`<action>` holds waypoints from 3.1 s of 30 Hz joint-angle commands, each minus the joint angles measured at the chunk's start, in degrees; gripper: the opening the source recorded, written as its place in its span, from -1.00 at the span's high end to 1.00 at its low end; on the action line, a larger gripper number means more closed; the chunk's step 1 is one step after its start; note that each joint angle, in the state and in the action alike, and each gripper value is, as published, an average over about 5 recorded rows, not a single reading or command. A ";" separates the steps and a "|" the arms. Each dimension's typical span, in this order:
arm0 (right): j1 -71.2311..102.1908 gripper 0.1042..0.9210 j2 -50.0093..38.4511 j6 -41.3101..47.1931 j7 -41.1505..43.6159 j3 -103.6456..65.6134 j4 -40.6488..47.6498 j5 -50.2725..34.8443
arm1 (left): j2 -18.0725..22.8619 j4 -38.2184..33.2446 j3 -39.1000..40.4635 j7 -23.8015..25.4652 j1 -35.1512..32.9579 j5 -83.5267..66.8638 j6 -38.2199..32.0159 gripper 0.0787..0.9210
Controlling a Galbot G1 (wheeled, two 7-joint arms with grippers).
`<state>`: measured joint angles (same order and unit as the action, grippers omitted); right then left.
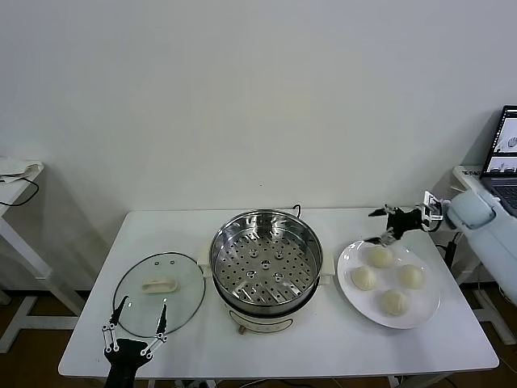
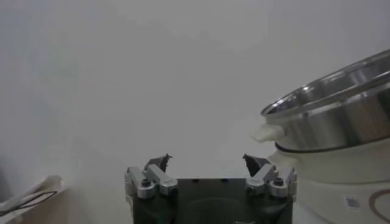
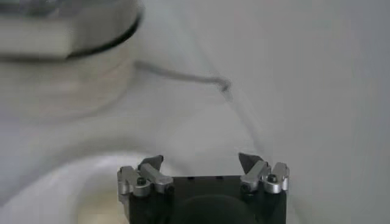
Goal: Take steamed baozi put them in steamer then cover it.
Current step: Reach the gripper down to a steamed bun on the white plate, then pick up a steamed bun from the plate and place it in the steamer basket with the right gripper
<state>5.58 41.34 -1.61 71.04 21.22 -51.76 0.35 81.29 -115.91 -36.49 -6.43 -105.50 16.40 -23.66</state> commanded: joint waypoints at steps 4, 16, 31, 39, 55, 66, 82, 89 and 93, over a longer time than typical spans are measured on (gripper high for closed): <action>-6.51 -0.76 4.43 -3.90 6.39 6.68 8.82 18.64 | 0.38 0.55 -0.14 -0.05 -0.14 0.01 -0.24 -0.77; -5.04 -0.76 10.29 -4.41 -2.00 5.87 14.74 19.13 | 0.67 0.74 -0.01 -0.01 -0.42 0.00 -0.13 -0.77; -4.08 -0.68 12.86 -4.45 -4.66 6.51 17.13 19.28 | 0.85 1.14 0.00 0.07 -0.61 0.16 -0.64 -0.77; -3.84 -0.49 12.14 -4.11 -4.88 7.23 15.40 18.61 | 0.86 0.92 -0.10 0.07 -0.63 0.22 -0.68 -0.77; -26.14 -0.42 5.78 -25.27 -1.54 21.72 -17.37 17.38 | 0.39 0.64 0.04 -0.01 -0.15 -0.23 -0.32 -0.77; -35.01 -0.43 12.85 -35.73 -3.52 34.10 -33.33 14.75 | 0.60 0.68 0.45 -0.12 0.07 -0.32 -0.24 -0.77; -26.08 -0.47 22.58 -36.00 -5.49 36.68 -26.00 25.59 | 1.17 0.23 0.21 -0.21 -0.26 -0.44 -0.57 -0.77; -23.35 -0.47 25.41 -35.39 -6.83 35.30 -21.82 28.02 | 1.24 0.29 -0.05 -0.22 -0.31 -0.46 -0.72 -0.77; -22.47 -0.47 27.33 -35.14 -8.07 34.95 -19.33 28.71 | 1.33 0.10 -0.22 -0.26 -0.18 -0.58 -0.70 -0.77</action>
<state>-18.78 64.59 -36.51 64.48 55.91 -74.97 26.33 82.51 -115.73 -36.59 -6.64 -105.73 15.91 -24.37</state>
